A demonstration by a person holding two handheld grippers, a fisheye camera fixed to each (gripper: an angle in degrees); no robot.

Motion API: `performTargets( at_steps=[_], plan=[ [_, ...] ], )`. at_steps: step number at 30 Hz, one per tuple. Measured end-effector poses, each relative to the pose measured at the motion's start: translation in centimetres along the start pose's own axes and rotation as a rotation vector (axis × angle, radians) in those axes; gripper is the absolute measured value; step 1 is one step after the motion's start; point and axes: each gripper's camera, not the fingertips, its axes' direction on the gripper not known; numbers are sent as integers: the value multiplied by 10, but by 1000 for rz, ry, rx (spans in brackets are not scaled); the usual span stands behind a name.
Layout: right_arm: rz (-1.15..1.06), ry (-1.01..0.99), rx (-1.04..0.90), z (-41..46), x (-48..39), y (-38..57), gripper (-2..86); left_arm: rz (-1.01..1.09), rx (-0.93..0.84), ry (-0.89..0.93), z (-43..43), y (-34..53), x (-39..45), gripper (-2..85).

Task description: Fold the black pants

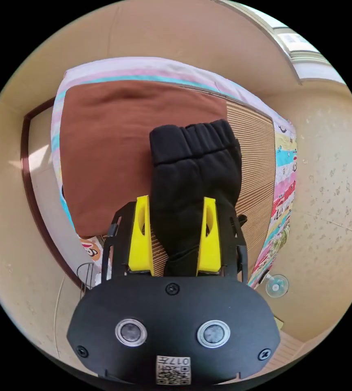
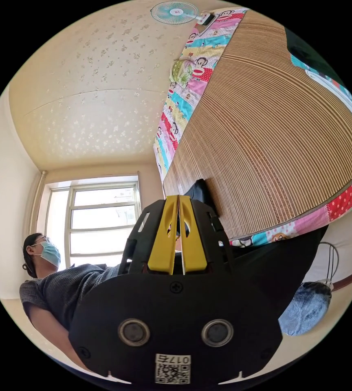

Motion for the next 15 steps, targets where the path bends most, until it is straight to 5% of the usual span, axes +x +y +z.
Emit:
performTargets(
  at_steps=[7,15],
  plan=[
    [24,-26,-18,9,25,-9,2,3,-80,189,10,23,-43,60],
    [-105,-102,-149,35,14,-34,6,1134,-377,824,-77,165,11,-6]
  ],
)
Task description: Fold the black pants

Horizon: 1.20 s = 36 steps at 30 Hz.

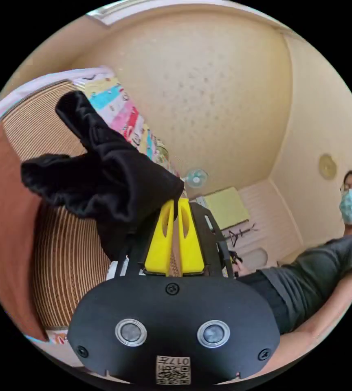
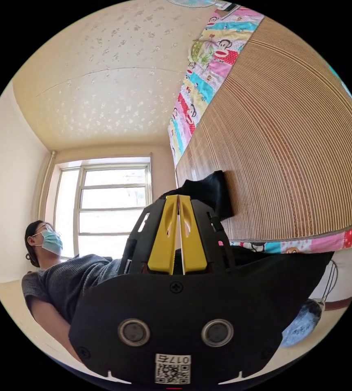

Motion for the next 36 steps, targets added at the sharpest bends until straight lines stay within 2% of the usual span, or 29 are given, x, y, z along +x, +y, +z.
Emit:
performTargets(
  at_steps=[3,7,9,10,12,13,15,18,20,22,24,27,29,32,34,36],
  plan=[
    [-132,-112,-45,5,-20,-10,12,298,-156,219,35,19,91,-8],
    [-345,-299,-62,-5,-63,-24,38,483,-203,484,61,55,179,-8],
    [-428,-347,-78,-10,-84,-29,63,643,-250,649,73,83,241,-8],
    [-472,-361,-105,-11,-98,-33,81,685,-252,697,75,90,255,-7],
    [-526,-369,-163,-11,-117,-36,108,821,-227,954,79,115,300,-5],
    [-556,-374,-192,-11,-127,-37,125,847,-218,1023,81,120,309,-4],
    [-596,-389,-250,-8,-137,-37,154,935,-154,1322,91,138,339,-2],
    [-594,-465,-483,15,-137,-28,231,920,-121,1601,124,158,365,-1],
    [-562,-685,-677,36,-126,-4,259,893,-99,1670,144,173,377,-1],
    [-535,-838,-748,44,-117,20,260,878,-92,1705,162,188,388,-1],
    [-529,-870,-767,47,-110,45,250,875,-65,1723,177,205,400,-1],
    [-572,-899,-627,30,-108,72,212,872,-52,1738,194,221,409,0],
    [-594,-1015,-519,15,-115,80,141,858,-64,1707,206,229,412,0],
    [-638,-845,-475,8,-132,81,54,825,-78,1667,228,243,412,1],
    [-741,-880,-394,-9,-150,87,42,791,-92,1623,241,247,411,3],
    [-798,-919,-311,-27,-167,91,36,714,-161,1459,254,245,411,9]
  ],
)
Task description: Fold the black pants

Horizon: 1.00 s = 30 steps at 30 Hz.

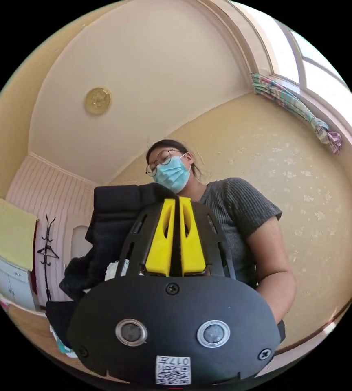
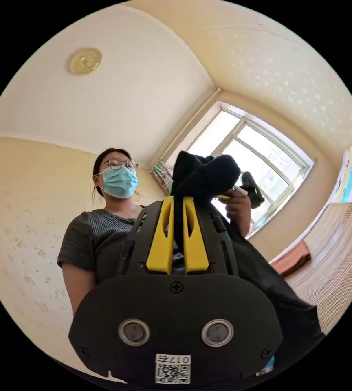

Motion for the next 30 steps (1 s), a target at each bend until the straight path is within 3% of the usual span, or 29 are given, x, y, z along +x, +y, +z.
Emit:
performTargets(
  at_steps=[4,5,6,9,11,15,17,19,22,25,26,30],
  plan=[
    [-96,194,124,4,-50,-24,27,-236,-113,-446,-5,-9,-1,29],
    [-118,257,140,9,-64,-31,26,-312,-148,-649,-9,-11,2,34],
    [-133,287,141,14,-70,-35,25,-397,-220,-848,-8,-9,1,39],
    [-224,395,104,45,-96,-52,21,-605,-508,-1215,11,10,-16,55],
    [-277,509,34,80,-108,-63,20,-615,-546,-1270,29,27,-24,86],
    [-318,577,-49,132,-106,-72,19,-603,-419,-1007,84,75,-70,167],
    [-332,631,-120,167,-101,-78,18,-612,-433,-975,109,91,-99,194],
    [-351,679,-191,192,-102,-80,17,-564,-425,-1025,130,93,-117,211],
    [-371,625,-187,207,-109,-82,16,-493,-322,-1277,134,79,-121,203],
    [-399,589,-105,196,-128,-83,16,-545,-260,-1511,117,67,-118,81],
    [-414,586,-54,186,-141,-84,16,-497,-245,-1546,113,62,-109,42],
    [-503,590,96,158,-192,-77,17,-295,-118,-1521,104,30,-71,37]
  ],
)
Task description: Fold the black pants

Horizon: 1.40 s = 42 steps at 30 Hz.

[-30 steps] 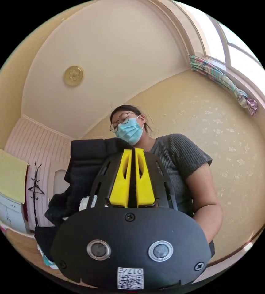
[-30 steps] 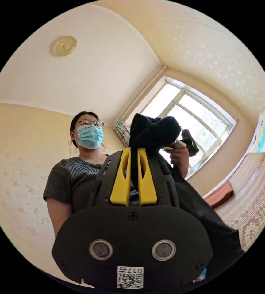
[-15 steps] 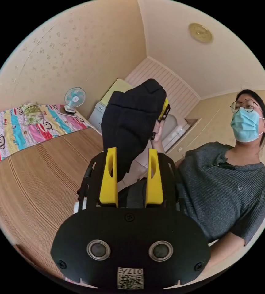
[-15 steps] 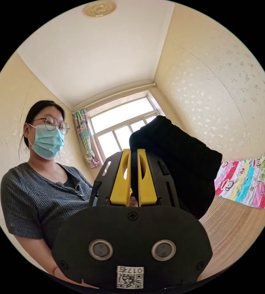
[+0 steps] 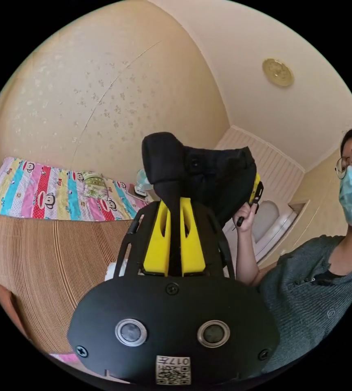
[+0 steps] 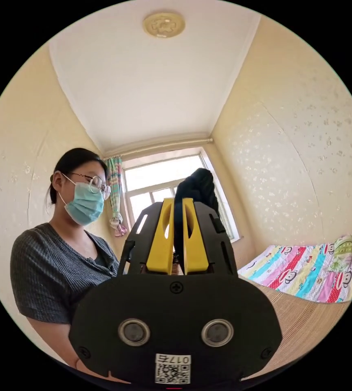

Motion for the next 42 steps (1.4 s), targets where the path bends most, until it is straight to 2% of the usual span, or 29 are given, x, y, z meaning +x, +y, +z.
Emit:
performTargets(
  at_steps=[4,6,9,15,17,18,20,22,24,26,27,29,31,34,37,39,42],
  plan=[
    [-129,35,81,-20,-52,-25,17,169,166,80,-30,-28,25,33],
    [-198,43,101,-14,-77,-40,17,302,269,67,-42,-47,55,32],
    [-266,99,99,2,-105,-72,17,378,359,39,-51,-78,78,34],
    [-109,275,51,35,-62,-102,20,414,432,-28,-40,-124,57,39],
    [0,427,-10,48,-8,-91,20,388,428,-84,-27,-126,32,38],
    [31,460,-35,53,9,-90,20,346,402,-133,-15,-129,8,37],
    [140,548,-148,76,97,-89,20,253,339,-207,12,-144,-39,36],
    [258,540,-194,93,180,-98,21,167,254,-254,49,-174,-100,36],
    [333,618,-233,119,273,-110,20,53,105,-321,113,-238,-201,39],
    [409,801,-244,154,399,-121,20,-13,-2,-348,164,-289,-285,46],
    [411,839,-250,162,426,-121,20,-66,-53,-352,192,-318,-343,56],
    [426,974,-324,182,509,-109,20,-164,-76,-387,215,-342,-418,63],
    [489,985,-356,177,544,-86,22,-264,-64,-417,216,-342,-477,65],
    [498,923,-515,161,571,-18,27,-289,-169,-450,216,-300,-542,66],
    [595,950,-788,129,587,91,34,-283,-408,-598,216,-203,-594,67],
    [714,950,-934,100,590,161,42,-382,-636,-646,210,-105,-644,75],
    [984,876,-1077,50,581,265,64,-547,-825,-715,182,4,-694,90]
  ],
)
